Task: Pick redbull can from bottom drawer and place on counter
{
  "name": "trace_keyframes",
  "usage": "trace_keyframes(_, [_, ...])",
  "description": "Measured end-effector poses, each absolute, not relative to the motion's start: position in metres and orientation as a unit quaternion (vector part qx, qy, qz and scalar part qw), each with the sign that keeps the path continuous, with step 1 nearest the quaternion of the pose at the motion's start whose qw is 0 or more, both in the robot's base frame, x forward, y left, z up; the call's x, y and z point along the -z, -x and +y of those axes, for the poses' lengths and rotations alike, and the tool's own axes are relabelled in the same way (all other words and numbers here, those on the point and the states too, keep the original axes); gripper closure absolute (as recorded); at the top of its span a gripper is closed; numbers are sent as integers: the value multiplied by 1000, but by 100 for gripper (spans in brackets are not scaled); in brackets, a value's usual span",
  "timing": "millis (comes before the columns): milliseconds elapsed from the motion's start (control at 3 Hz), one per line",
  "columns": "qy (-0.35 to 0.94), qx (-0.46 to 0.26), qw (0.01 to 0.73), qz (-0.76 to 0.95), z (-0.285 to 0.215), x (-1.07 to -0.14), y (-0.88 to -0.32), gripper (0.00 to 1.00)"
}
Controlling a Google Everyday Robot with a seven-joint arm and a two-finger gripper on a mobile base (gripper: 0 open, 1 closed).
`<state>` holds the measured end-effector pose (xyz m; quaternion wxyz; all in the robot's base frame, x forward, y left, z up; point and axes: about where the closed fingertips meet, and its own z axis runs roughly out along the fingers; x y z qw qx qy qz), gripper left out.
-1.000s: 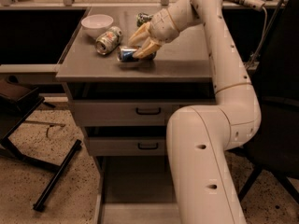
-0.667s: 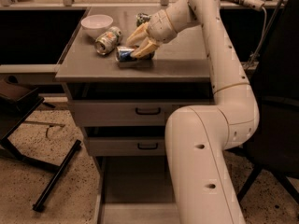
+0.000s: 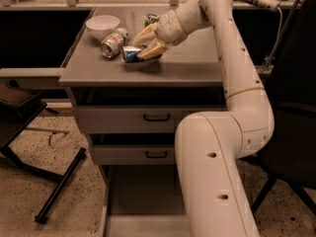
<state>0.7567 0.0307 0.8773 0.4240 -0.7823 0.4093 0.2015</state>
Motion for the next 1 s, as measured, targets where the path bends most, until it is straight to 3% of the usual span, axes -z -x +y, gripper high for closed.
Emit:
trace_keyframes(333, [782,-202,424,409,31,-877,-757,15])
trace_keyframes(667, [782,-202,424,409,31,-877,-757,0])
trace_keyframes(1000, [782,-202,424,409,31,-877,-757,0])
